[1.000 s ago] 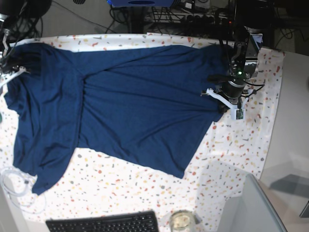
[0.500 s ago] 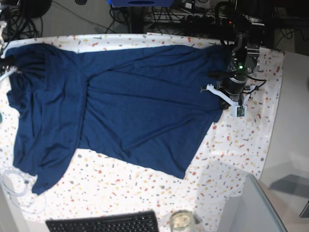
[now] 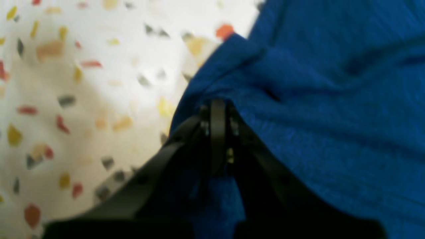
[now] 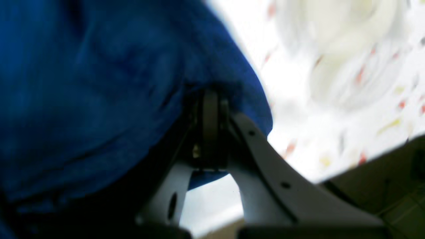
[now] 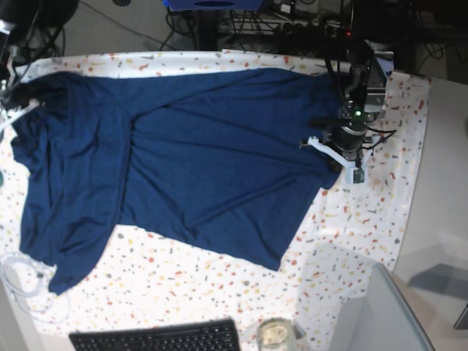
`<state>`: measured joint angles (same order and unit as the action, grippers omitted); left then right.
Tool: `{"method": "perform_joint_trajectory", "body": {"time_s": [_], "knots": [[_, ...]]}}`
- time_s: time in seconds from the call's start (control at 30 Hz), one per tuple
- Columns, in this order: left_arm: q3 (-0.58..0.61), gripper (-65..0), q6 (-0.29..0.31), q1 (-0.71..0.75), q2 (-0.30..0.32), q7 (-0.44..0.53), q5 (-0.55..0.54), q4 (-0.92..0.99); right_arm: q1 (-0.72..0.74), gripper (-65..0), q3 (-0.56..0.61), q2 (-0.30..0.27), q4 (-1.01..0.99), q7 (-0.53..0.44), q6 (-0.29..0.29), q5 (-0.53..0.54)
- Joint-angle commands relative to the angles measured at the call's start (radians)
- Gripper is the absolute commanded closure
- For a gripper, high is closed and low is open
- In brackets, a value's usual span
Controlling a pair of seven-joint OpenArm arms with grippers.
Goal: Layout the t-shirt on the table in an organized manner, then fold the t-shirt properly
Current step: 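Hold the shirt edges with both grippers and tug them apart, then pull the shirt edge with the left gripper and release it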
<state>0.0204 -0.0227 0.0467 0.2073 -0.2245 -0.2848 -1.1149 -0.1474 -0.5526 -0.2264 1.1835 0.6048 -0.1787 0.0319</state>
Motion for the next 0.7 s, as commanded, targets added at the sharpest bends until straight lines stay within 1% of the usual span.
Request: {"method": "perform_joint_trajectory", "body": {"time_s": [0.0, 0.13, 0.2, 0.33, 0.57, 0.6, 0.67], "knots": [[-0.003, 0.0, -0.009, -0.014, 0.007, -0.028, 0.003, 0.015, 0.024, 0.0, 0.003, -0.02, -0.034, -0.006, -0.002, 0.006], [-0.003, 0.0, -0.009, -0.064, 0.007, -0.026, 0.003, 0.071, 0.116, 0.0, 0.098, -0.067, -0.161, -0.053, -0.002, 0.006], [-0.003, 0.0, -0.009, -0.1, 0.004, -0.026, 0.003, 0.101, 0.177, 0.0, 0.133, -0.08, -0.228, -0.059, -0.002, 0.006], [-0.003, 0.0, -0.009, -0.178, -0.007, -0.025, 0.003, 0.181, 0.272, 0.0, 0.154, -0.081, -0.302, -0.059, -0.002, 0.006], [-0.004, 0.0, -0.009, -0.285, -0.007, -0.025, 0.003, 0.256, 0.4, 0.0, 0.157, -0.081, -0.34, -0.059, -0.002, 0.0], [-0.004, 0.0, -0.009, -0.299, -0.007, -0.025, 0.003, 0.259, 0.424, 0.0, 0.157, -0.081, -0.354, -0.059, -0.002, -0.019], [-0.007, 0.0, -0.009, -0.325, -0.007, -0.025, 0.003, 0.266, 0.475, 0.0, 0.157, -0.08, -0.393, -0.064, -0.002, -0.089]]}}
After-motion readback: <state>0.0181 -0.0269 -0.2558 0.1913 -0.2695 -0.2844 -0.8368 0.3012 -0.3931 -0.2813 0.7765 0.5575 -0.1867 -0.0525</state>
